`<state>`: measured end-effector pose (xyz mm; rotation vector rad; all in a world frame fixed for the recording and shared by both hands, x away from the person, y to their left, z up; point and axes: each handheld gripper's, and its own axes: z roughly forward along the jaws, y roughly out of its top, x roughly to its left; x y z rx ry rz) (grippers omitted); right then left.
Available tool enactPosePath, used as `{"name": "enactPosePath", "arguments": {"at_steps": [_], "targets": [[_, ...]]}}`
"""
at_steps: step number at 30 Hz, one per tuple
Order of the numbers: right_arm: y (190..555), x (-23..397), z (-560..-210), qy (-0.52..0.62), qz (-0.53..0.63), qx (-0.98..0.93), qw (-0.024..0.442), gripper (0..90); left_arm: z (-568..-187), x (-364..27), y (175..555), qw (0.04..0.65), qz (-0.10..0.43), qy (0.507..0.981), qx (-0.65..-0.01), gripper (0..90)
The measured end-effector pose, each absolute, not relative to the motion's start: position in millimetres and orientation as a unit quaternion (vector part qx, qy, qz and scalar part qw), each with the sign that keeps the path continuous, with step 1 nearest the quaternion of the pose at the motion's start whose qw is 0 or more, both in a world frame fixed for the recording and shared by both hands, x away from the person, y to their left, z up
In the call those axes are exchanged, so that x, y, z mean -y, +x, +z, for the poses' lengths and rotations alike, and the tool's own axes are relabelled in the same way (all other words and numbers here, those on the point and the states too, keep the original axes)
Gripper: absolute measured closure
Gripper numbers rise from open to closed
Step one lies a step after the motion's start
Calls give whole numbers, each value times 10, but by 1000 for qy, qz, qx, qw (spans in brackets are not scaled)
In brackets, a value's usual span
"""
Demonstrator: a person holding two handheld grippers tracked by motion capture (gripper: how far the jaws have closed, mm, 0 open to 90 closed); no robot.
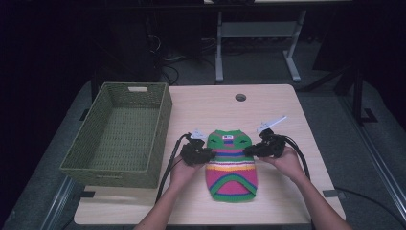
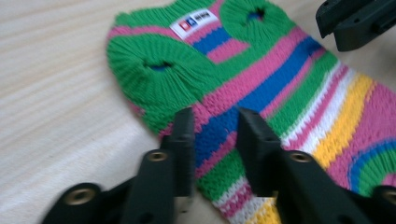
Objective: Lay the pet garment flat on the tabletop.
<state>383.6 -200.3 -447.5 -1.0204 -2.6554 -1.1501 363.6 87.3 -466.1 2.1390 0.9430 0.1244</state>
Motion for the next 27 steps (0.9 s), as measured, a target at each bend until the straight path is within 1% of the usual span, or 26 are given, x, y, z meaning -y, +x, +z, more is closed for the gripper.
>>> {"name": "enactPosePath", "arguments": {"at_steps": [2, 6, 10, 14, 23, 27], "targets": [[3833, 1977, -4510, -328, -367, 870, 41, 745, -4655, -868, 3640, 386, 52, 847, -363, 771], [3865, 1934, -4595, -329, -351, 876, 32, 750, -4660, -856, 3647, 380, 59, 849, -363, 778], [3910, 1957, -4634, -342, -360, 867, 33, 737, -4682, -875, 3687, 388, 65, 841, -373, 764], [3970, 1992, -4655, -353, -369, 859, 36, 723, -4683, -875, 3713, 387, 69, 838, -379, 722], [3973, 1989, -4664, -363, -376, 852, 32, 686, -4677, -841, 3773, 381, 79, 839, -381, 715], [3983, 2009, -4678, -367, -382, 847, 41, 676, -4683, -853, 3774, 386, 72, 835, -385, 711]]}}
